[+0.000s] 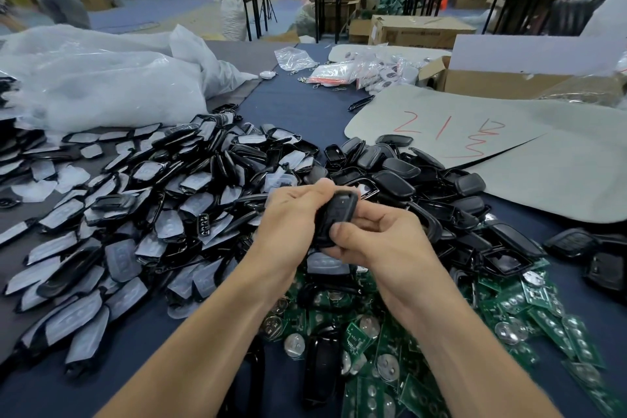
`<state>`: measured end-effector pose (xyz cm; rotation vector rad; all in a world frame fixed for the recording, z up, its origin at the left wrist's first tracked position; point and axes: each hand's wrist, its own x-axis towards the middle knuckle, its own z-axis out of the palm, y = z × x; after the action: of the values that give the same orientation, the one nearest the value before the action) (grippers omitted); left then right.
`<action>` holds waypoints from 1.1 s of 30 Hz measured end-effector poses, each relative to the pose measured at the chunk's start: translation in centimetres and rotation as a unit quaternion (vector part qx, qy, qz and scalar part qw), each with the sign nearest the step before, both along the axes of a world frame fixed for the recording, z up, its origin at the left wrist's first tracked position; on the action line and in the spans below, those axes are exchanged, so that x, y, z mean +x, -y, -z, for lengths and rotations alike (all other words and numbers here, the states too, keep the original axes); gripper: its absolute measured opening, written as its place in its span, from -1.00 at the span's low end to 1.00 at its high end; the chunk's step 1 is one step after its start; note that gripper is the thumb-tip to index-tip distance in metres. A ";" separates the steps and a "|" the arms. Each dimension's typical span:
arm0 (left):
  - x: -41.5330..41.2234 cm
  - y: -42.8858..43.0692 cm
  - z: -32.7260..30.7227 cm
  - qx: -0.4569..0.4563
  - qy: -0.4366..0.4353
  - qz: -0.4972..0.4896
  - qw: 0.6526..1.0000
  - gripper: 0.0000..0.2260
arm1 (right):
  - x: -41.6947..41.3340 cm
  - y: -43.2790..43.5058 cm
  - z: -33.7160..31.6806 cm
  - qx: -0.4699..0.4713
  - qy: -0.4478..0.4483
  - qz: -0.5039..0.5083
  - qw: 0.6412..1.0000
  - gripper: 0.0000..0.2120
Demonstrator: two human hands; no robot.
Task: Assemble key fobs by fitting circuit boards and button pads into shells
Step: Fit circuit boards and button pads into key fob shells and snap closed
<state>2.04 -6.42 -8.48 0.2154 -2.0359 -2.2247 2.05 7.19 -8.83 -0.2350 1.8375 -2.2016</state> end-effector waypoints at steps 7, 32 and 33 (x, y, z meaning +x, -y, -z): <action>0.0 0.9 -0.3 -0.050 -0.050 -0.035 0.997 -0.71 | -2.4 -6.9 -1.8 -0.412 0.055 -0.007 0.909 -0.62; 0.6 0.1 0.2 -0.339 -0.136 0.006 0.931 -0.46 | -1.7 -1.0 0.3 0.054 -0.103 0.151 0.982 -0.86; 0.4 0.2 0.2 -0.331 -0.135 -0.003 0.934 -0.48 | -1.8 -1.0 0.3 0.048 -0.095 0.133 0.985 -0.80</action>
<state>2.48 -6.67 -8.65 -0.1422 -2.4497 -1.3414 0.25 8.20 -9.08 -0.1974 2.1851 -2.3248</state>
